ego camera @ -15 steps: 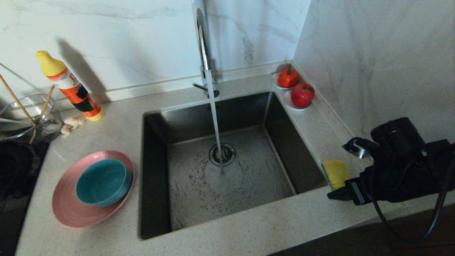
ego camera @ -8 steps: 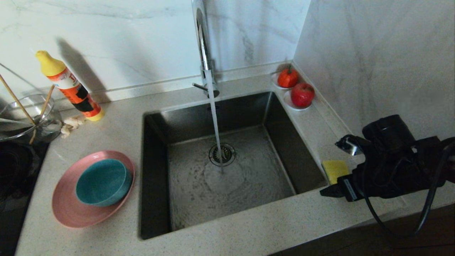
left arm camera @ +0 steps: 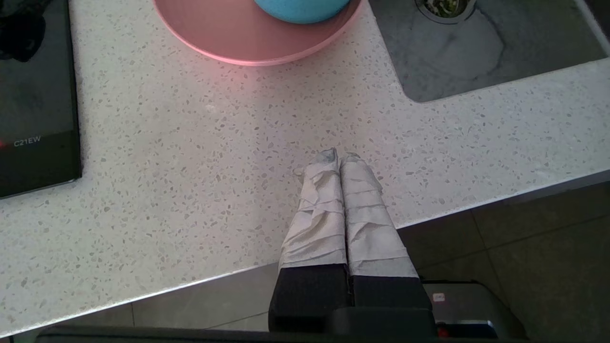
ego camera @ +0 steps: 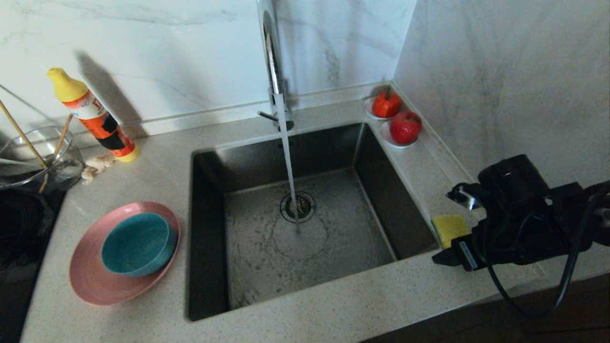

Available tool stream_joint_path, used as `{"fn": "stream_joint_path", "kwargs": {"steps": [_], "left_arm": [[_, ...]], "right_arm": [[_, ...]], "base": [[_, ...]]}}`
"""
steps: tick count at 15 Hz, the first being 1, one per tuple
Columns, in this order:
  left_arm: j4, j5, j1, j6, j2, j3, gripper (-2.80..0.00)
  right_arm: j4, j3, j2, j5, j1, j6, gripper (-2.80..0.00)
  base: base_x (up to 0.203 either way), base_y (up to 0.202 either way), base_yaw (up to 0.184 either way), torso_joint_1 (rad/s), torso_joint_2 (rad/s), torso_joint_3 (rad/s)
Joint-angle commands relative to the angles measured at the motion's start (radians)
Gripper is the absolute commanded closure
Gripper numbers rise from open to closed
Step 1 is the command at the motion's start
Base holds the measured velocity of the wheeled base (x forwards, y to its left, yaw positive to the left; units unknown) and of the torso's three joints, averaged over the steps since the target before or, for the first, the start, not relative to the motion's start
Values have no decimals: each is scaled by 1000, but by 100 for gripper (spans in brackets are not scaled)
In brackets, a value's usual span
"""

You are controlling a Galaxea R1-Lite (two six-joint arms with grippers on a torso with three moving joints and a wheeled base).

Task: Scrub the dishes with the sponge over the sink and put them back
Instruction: Pick up a bowl and the sponge

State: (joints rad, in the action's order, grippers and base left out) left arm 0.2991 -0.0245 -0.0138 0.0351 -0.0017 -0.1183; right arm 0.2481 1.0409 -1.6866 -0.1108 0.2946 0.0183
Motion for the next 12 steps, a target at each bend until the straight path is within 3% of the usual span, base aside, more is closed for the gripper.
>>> {"fn": "stream_joint_path", "kwargs": {"steps": [1,12], "left_arm": [[2,0,0,0,0,0,0],[2,0,0,0,0,0,0]], "right_arm": [[3,2,4,-42,27,0,-280],[-5,-2,2,-153,41,0,-280]], "base": [[0,0,0,0,0,0],[0,0,0,0,0,0]]}}
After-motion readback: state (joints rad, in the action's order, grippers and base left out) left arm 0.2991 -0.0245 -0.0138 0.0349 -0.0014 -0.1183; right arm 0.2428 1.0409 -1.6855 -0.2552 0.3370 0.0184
